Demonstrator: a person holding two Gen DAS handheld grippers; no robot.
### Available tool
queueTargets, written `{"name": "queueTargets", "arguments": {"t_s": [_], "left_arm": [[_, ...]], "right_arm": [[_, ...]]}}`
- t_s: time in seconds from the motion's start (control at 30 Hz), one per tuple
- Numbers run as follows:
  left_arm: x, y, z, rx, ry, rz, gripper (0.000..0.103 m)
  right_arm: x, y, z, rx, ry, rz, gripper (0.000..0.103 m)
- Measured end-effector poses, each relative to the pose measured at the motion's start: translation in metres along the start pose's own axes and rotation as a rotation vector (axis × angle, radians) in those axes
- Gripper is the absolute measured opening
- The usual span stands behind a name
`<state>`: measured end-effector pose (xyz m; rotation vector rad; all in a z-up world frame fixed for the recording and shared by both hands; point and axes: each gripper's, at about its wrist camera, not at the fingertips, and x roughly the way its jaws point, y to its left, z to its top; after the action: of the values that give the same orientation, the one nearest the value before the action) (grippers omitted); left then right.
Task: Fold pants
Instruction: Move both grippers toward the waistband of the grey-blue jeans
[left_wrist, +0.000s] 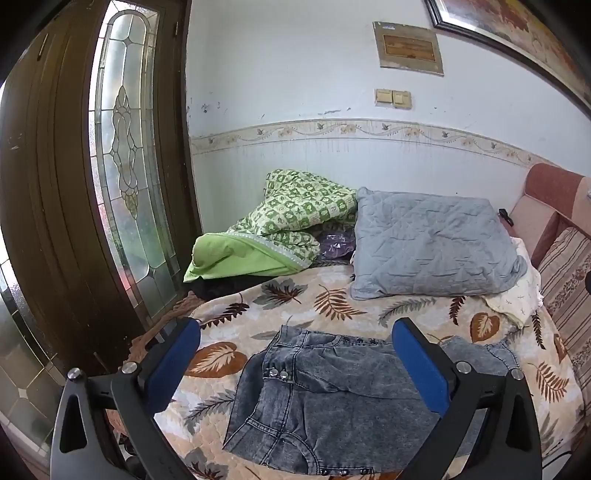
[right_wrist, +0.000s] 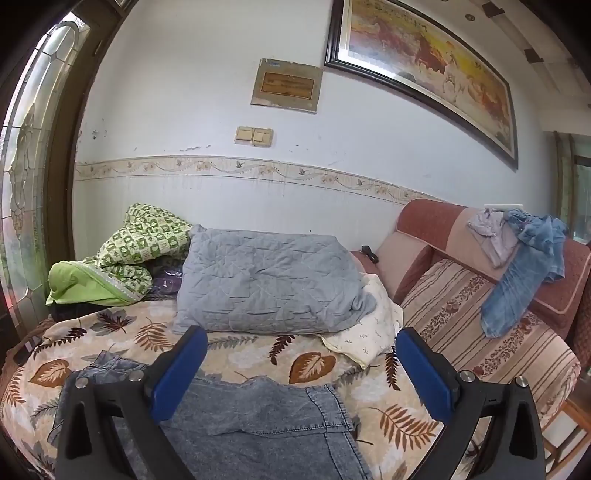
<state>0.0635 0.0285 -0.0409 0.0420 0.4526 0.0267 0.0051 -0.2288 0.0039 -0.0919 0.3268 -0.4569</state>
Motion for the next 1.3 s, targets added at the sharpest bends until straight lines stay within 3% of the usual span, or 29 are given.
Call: {"name": "queueTargets", "arguments": {"t_s": [0.2,0.33,0.53,0.87,1.3], "left_arm": [[0.022,-0.011,0.004,0.022,0.021,0.021,0.103],[0.035,-0.017,0.001,0.043,0.049,0.021,0.103],[0.061,-0.012,-0.014,0.090,0.119,0.061,0.103],[0.096,0.025,-0.040,0.042,0.221,0.134,0.103],[0.099,0.052,-0.040,0.023,0.170,0.133,0.103]], "right_arm": [[0.036,0.003,-0.006,-0.001,0.036,-0.001,0.103],[0.048,-0.017,-0.017,0.017,0.086,0.005,0.103],[0.077,-0.041,-0.053,0.018,0.189,0.027,0.103],[0.115,-0.087,-0.119,0.058,0.389,0.004,0.103],[0.100,-0.013,-0.083,0.016,0.341,0.120,0.103]]}}
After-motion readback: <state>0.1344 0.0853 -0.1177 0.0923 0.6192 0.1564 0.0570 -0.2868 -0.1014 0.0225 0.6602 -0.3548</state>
